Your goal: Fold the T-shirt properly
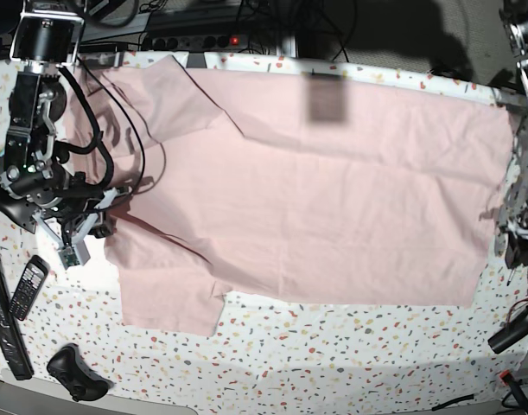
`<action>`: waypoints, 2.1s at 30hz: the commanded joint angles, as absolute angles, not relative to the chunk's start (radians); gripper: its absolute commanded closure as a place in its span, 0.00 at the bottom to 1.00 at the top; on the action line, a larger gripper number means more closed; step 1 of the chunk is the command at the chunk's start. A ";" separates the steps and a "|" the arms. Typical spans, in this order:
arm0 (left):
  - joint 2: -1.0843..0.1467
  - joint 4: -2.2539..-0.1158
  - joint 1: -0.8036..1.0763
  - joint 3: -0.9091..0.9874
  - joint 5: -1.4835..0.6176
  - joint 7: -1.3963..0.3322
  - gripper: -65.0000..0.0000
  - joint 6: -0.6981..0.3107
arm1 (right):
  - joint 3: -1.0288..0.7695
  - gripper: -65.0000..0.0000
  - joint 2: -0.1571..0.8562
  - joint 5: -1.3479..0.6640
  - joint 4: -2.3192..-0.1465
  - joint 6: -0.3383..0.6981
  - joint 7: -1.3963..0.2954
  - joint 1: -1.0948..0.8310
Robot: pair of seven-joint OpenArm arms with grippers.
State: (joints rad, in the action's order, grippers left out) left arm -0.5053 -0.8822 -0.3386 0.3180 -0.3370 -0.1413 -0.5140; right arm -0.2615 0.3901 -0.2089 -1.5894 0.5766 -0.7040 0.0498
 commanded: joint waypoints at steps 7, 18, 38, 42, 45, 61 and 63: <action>-0.523 -0.578 -0.635 0.065 -0.266 -0.044 0.66 -0.437 | -0.269 1.00 0.407 -0.217 -1.611 0.576 -0.682 0.069; -0.467 -0.077 -0.866 -0.062 -0.251 0.083 0.67 -0.384 | -0.269 1.00 0.407 -0.217 -1.611 0.575 -0.690 0.068; -0.396 -0.058 -0.793 -0.062 -0.183 0.028 0.82 -0.366 | -0.269 1.00 0.411 -0.217 -1.611 0.576 -0.688 0.070; -0.382 -0.059 -0.774 -0.062 -0.184 0.038 0.97 -0.366 | -0.269 1.00 0.411 -0.217 -1.611 0.576 -0.681 0.070; -0.385 -0.060 -0.764 -0.060 -0.184 0.083 1.00 -0.366 | -0.269 1.00 0.410 -0.217 -1.611 0.576 -0.677 0.070; -0.467 -0.270 -0.715 -0.060 -0.308 0.025 1.00 -0.446 | -0.269 1.00 0.410 -0.244 -1.648 0.576 -0.687 0.071; -0.492 -0.359 -0.670 -0.059 -0.334 0.000 1.00 -0.445 | -0.269 1.00 0.410 -0.256 -1.672 0.576 -0.702 0.071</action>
